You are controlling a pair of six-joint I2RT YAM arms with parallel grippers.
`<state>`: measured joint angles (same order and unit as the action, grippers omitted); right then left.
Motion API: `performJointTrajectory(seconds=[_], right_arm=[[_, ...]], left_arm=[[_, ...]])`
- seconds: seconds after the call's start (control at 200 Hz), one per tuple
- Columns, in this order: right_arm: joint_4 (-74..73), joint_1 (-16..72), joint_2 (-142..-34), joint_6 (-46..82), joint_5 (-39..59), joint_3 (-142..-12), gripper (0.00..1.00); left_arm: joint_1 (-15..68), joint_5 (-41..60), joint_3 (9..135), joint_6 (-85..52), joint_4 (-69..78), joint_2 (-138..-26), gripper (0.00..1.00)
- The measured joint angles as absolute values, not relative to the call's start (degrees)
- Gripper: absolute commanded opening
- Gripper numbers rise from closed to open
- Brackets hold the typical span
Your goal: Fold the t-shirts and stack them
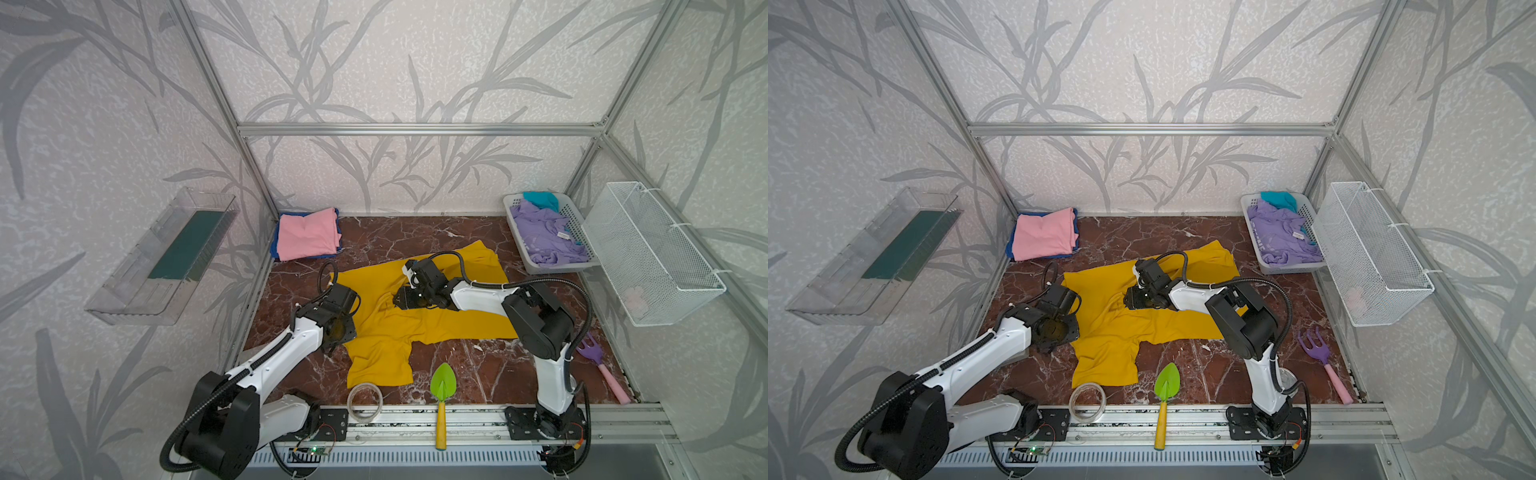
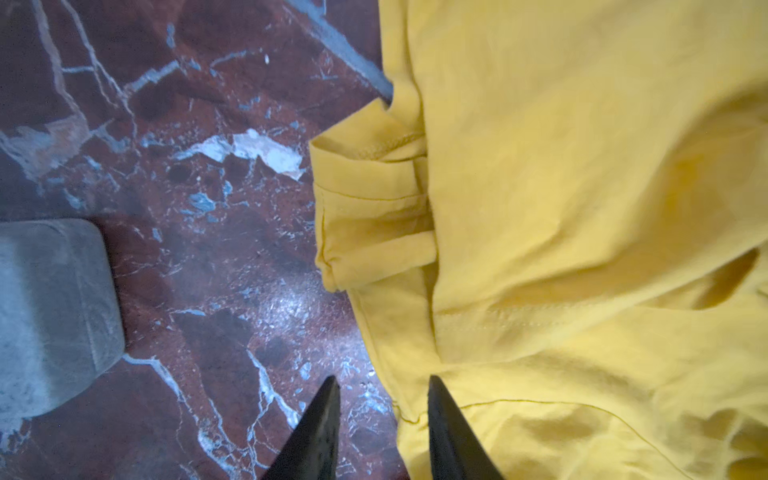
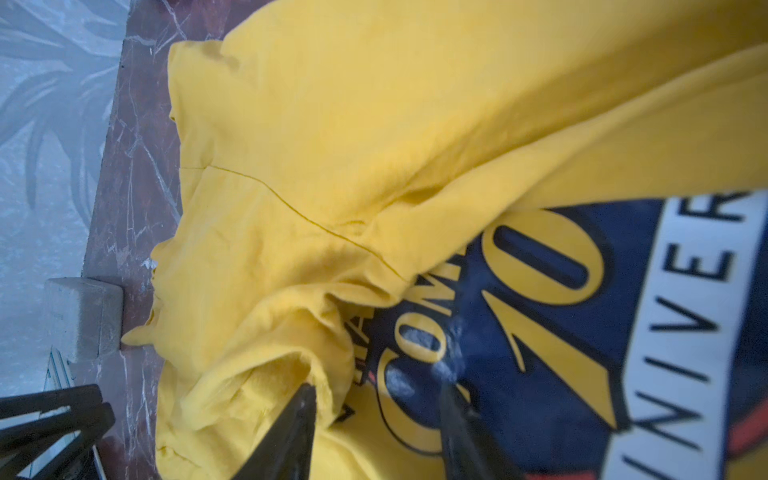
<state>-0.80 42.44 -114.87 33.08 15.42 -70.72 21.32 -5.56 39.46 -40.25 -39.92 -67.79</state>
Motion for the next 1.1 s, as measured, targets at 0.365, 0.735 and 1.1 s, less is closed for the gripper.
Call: performJointTrajectory(seconds=[0.365,0.735,1.1], right_arm=[[5.91,51.35,-110.32,20.53,3.75,-74.32,0.06],[10.63,51.62,-121.47,14.46,-0.08,-83.64,0.1],[13.21,50.65,-124.9,10.02,-4.32,-88.95,0.33]], left_arm=[[21.23,-9.39,49.78,-39.13,-35.9,-75.81,0.36],[19.73,-9.76,55.35,-39.18,-35.73,-84.82,0.34],[19.16,-8.73,55.35,-39.0,-35.55,-87.07,0.33]])
